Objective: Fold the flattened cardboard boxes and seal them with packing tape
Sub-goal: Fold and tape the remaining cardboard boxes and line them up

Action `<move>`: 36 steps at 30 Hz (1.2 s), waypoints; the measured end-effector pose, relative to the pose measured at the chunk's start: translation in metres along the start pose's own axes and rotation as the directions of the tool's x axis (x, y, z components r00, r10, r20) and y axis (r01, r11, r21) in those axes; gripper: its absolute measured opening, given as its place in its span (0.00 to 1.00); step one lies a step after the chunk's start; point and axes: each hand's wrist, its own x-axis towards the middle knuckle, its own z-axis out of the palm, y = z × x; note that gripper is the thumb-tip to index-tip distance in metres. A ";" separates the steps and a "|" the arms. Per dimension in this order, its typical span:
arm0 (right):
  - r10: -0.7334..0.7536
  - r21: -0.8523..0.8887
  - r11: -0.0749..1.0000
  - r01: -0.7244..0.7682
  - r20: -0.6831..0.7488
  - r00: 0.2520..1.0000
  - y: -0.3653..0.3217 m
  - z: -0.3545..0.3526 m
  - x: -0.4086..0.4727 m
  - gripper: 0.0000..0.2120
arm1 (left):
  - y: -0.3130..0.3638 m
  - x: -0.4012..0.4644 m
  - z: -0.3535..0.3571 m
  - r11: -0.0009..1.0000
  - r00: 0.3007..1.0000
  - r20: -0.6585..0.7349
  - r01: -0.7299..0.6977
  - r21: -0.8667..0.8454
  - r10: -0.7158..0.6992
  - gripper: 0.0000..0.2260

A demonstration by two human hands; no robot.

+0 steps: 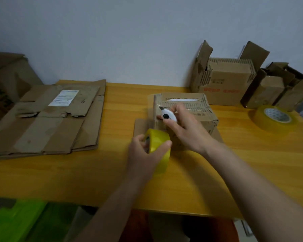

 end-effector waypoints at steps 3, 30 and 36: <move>-0.017 -0.024 1.000 0.016 -0.010 1.000 0.001 0.002 0.001 0.07 | 0.000 -0.007 0.006 1.000 0.997 0.074 -0.006 0.008 0.005 0.36; -0.004 0.020 1.000 0.005 -0.038 0.999 0.003 0.006 0.003 0.07 | 0.021 0.014 -0.005 0.967 0.963 0.180 0.225 -0.122 -0.201 0.25; 0.018 0.043 0.999 -0.016 -0.033 0.999 0.003 0.005 0.002 0.07 | 0.012 0.033 -0.006 0.961 0.946 0.255 0.241 -0.134 -0.201 0.12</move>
